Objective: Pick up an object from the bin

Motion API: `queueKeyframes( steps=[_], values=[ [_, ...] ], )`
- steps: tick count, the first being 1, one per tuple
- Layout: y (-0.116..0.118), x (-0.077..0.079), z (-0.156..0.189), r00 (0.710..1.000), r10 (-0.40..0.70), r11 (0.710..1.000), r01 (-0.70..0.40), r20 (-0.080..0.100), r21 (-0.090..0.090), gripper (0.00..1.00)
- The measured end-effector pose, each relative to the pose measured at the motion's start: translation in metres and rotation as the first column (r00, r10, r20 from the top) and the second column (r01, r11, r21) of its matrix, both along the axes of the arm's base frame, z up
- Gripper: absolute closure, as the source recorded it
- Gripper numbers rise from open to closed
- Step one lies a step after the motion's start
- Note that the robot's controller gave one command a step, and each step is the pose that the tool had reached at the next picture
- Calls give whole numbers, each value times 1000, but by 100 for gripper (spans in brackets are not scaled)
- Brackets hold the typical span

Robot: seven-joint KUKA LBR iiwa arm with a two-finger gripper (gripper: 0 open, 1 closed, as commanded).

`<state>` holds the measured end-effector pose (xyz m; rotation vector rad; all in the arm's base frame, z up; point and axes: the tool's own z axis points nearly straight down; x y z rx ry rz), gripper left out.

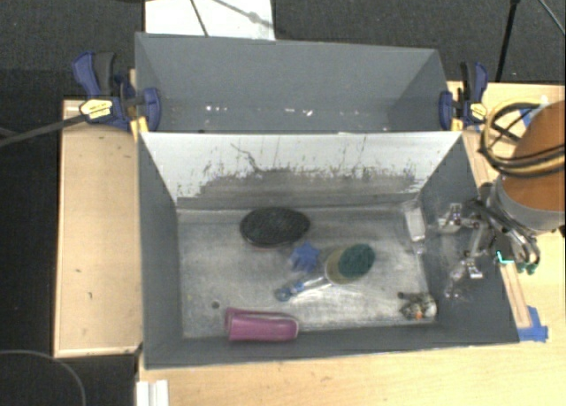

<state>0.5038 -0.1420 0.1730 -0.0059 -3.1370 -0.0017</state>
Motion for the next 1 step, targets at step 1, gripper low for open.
queueKeyframes(
  steps=[1],
  values=[
    [73, 83, -55, 992, 127, 992, -127, 9, 2, 0]
  ],
)
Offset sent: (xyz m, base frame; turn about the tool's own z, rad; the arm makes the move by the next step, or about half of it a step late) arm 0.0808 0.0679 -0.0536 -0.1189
